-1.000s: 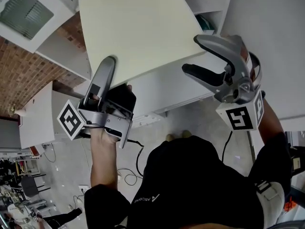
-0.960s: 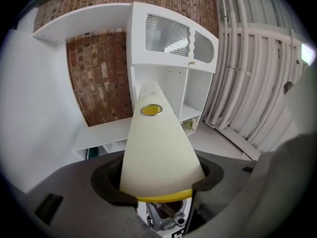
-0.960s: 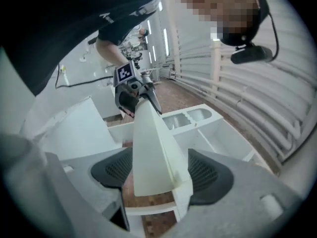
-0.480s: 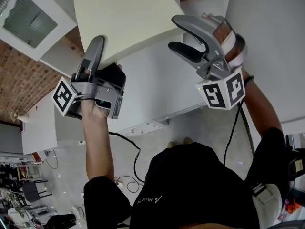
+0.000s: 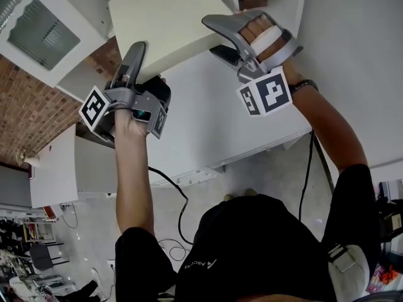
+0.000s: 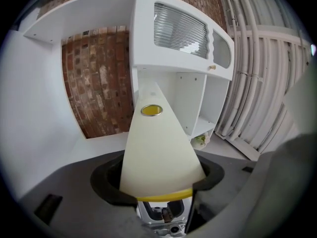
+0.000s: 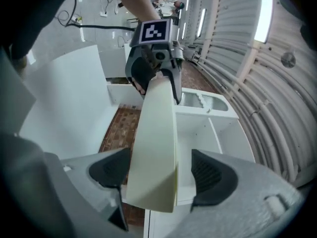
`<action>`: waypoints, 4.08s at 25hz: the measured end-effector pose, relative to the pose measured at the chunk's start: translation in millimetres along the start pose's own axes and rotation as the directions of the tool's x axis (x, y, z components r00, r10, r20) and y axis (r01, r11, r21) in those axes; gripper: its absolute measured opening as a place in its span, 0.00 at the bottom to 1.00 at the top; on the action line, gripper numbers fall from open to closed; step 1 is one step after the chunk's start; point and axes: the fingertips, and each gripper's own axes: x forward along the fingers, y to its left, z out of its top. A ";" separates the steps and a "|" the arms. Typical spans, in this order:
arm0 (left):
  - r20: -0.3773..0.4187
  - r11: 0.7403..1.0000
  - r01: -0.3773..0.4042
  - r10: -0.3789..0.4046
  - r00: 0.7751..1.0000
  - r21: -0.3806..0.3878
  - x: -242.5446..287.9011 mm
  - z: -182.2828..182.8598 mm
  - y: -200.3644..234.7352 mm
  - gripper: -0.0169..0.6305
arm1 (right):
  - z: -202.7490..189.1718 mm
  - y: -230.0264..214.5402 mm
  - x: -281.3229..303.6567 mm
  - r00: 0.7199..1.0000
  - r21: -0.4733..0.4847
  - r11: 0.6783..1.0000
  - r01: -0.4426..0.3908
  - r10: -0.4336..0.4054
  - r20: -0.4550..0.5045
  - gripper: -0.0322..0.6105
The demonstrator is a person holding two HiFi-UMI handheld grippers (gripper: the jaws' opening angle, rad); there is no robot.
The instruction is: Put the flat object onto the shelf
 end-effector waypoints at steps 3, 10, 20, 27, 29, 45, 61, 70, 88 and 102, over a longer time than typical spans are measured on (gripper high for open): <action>-0.008 1.000 -0.009 0.009 1.000 -0.003 0.6 -0.3 2.8 0.47 | 1.6 7.4 11.3 1.000 -0.028 1.000 -0.012 0.011 -0.017 0.63; -0.013 1.000 -0.003 0.003 1.000 -0.003 12.3 7.7 8.7 0.48 | -1.1 11.7 29.3 0.999 -0.038 0.999 0.014 -0.015 -0.036 0.57; -0.084 0.946 0.154 -0.135 0.987 0.285 10.4 11.6 -13.5 0.65 | -4.7 -5.2 45.7 0.998 0.037 0.999 -0.031 0.033 -0.060 0.52; -0.074 0.769 0.129 -0.106 0.992 0.626 -6.1 7.0 -16.1 0.66 | -12.4 -15.6 70.1 0.993 0.062 0.996 -0.070 0.075 -0.090 0.51; -0.049 0.691 0.082 -0.067 0.997 0.718 -9.9 11.7 -12.2 0.66 | -14.0 -17.5 77.5 0.991 0.069 0.995 -0.078 0.085 -0.101 0.51; -0.054 0.142 0.047 0.049 0.997 0.989 -24.7 -22.1 -9.8 0.48 | -28.3 -23.2 133.5 0.981 0.103 0.985 -0.138 0.150 -0.119 0.51; -0.050 0.168 0.031 0.110 0.993 0.985 -42.7 -37.2 28.4 0.16 | -35.8 -19.6 170.5 0.972 0.111 0.977 -0.183 0.197 -0.128 0.51; -0.033 0.164 0.013 0.118 0.992 0.986 -47.1 -32.0 32.6 0.04 | -23.6 -18.6 179.1 0.971 0.120 0.975 -0.185 0.200 -0.129 0.51; -0.012 0.089 0.008 0.048 0.999 0.996 -45.9 -17.6 -19.1 0.02 | 11.3 -59.8 85.6 0.990 0.432 0.893 -0.127 0.089 0.106 0.55; -0.060 0.084 0.059 0.009 0.998 0.995 -51.1 -61.6 -46.0 0.02 | 75.4 -60.8 -17.2 0.910 0.827 0.490 -0.274 -0.144 0.388 0.24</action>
